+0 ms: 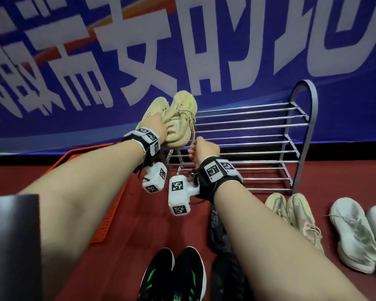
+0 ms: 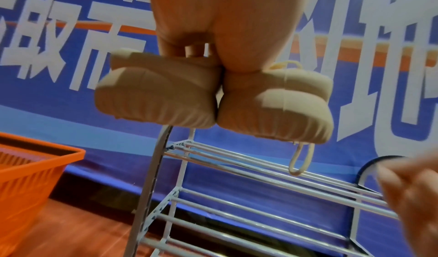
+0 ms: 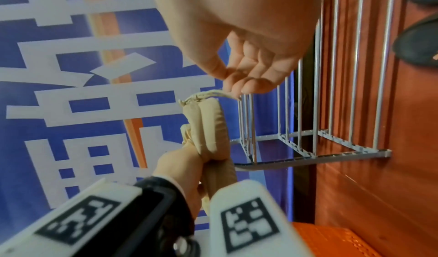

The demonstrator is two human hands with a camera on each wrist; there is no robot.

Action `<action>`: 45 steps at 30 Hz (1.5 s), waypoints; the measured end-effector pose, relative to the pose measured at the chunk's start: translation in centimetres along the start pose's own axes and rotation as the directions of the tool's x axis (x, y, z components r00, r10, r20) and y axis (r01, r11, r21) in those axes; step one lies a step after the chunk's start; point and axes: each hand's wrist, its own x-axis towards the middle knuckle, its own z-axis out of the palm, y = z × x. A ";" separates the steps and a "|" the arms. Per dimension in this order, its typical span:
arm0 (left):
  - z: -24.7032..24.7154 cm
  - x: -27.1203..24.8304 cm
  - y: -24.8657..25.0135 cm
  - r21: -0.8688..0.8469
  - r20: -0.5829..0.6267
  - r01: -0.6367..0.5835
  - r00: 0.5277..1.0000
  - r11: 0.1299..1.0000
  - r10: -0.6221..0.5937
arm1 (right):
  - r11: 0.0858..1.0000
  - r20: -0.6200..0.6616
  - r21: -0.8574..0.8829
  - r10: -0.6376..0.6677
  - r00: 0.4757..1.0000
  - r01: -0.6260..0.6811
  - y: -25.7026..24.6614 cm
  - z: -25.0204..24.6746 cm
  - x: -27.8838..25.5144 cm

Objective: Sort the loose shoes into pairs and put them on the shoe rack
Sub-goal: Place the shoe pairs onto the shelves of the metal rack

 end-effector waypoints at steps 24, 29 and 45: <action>9.2 13.5 3.0 -0.051 0.009 -0.005 1.000 0.999 0.005 | 0.986 -0.004 0.014 0.164 0.987 -0.163 1.2 -1.4 12.1; 10.4 14.1 3.3 -0.051 0.000 0.045 0.999 0.998 -0.045 | 0.984 -0.018 -0.004 0.179 0.984 -0.180 2.0 -2.4 12.8; 11.8 11.1 1.4 -0.425 -0.190 0.083 0.965 0.901 -0.179 | 0.969 -0.011 -0.165 0.183 0.983 -0.182 2.6 -3.1 11.7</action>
